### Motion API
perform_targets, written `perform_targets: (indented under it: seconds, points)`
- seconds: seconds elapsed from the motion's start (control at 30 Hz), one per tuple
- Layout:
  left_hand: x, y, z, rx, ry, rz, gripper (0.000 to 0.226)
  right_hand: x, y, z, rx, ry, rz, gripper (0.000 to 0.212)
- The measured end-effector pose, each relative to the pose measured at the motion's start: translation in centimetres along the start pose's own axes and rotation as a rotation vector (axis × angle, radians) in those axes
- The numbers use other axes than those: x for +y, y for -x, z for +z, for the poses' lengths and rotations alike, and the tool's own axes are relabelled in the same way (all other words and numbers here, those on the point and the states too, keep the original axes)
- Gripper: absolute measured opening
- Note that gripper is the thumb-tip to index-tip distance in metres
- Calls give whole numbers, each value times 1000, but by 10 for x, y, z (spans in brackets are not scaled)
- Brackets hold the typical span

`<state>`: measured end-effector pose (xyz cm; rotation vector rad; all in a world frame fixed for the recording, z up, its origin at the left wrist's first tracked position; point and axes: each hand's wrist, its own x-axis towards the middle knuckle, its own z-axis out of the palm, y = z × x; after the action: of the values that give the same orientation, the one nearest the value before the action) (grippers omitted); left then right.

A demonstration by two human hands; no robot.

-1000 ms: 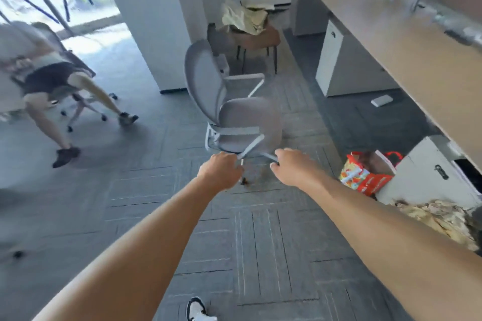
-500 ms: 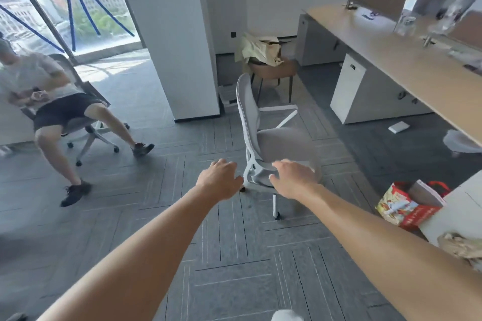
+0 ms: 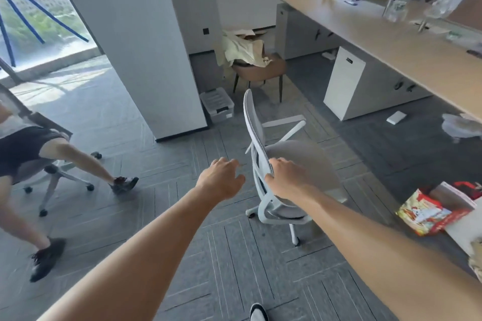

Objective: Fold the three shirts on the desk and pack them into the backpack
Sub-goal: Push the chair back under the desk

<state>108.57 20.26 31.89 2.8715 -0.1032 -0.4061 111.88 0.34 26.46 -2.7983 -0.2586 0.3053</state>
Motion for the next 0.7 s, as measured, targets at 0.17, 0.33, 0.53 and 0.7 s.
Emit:
perform_targets:
  seconds: [0.17,0.33,0.53,0.7]
  points:
    - [-49,-95,-33,-8,-2,59,43,-24,-86,6,27,9,64,46]
    - [-92,-199,-49,-51,-13,187,43,-44,-168,22,55,5,227,67]
    - [-144,-286,-70,-179,-26,389,44,-82,-234,56,37,-84,465,87]
    - [-170,-357,-81,-259,-30,498,46,-94,-278,65,179,-79,635,90]
